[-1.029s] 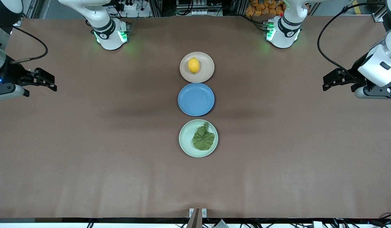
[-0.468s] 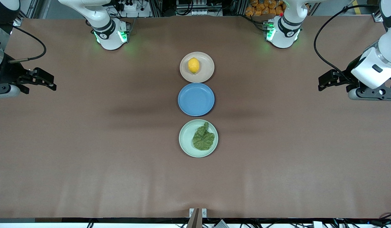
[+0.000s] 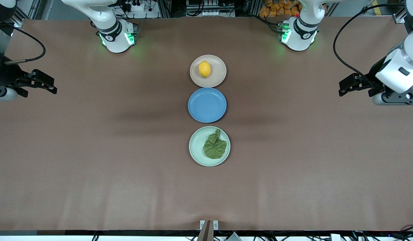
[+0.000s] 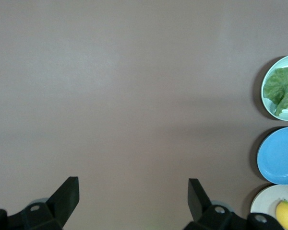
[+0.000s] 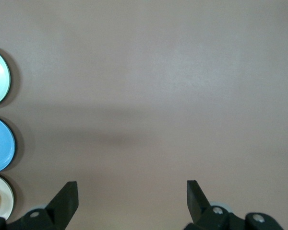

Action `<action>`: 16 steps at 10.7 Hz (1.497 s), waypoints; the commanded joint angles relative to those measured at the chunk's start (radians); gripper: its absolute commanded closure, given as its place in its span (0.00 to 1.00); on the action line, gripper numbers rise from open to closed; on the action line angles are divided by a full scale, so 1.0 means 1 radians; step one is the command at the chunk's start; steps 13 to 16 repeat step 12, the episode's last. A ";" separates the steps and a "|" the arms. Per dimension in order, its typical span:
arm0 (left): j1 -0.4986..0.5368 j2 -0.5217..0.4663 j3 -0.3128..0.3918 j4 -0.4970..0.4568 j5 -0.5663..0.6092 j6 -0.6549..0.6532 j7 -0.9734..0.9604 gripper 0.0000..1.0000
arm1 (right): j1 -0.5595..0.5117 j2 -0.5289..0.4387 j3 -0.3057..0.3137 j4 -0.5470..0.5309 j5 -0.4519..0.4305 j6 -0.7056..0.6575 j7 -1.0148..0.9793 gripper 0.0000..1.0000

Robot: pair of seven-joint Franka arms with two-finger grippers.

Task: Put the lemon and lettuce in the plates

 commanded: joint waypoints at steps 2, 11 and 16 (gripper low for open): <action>0.006 -0.017 0.004 0.017 -0.011 -0.015 -0.004 0.00 | 0.002 0.007 -0.006 0.022 0.005 -0.025 0.010 0.00; 0.017 -0.009 0.009 0.059 0.065 -0.008 0.004 0.00 | 0.002 0.009 -0.005 0.022 0.003 -0.026 0.013 0.00; 0.017 -0.009 0.009 0.059 0.065 -0.008 0.002 0.00 | 0.002 0.009 -0.005 0.022 0.003 -0.026 0.013 0.00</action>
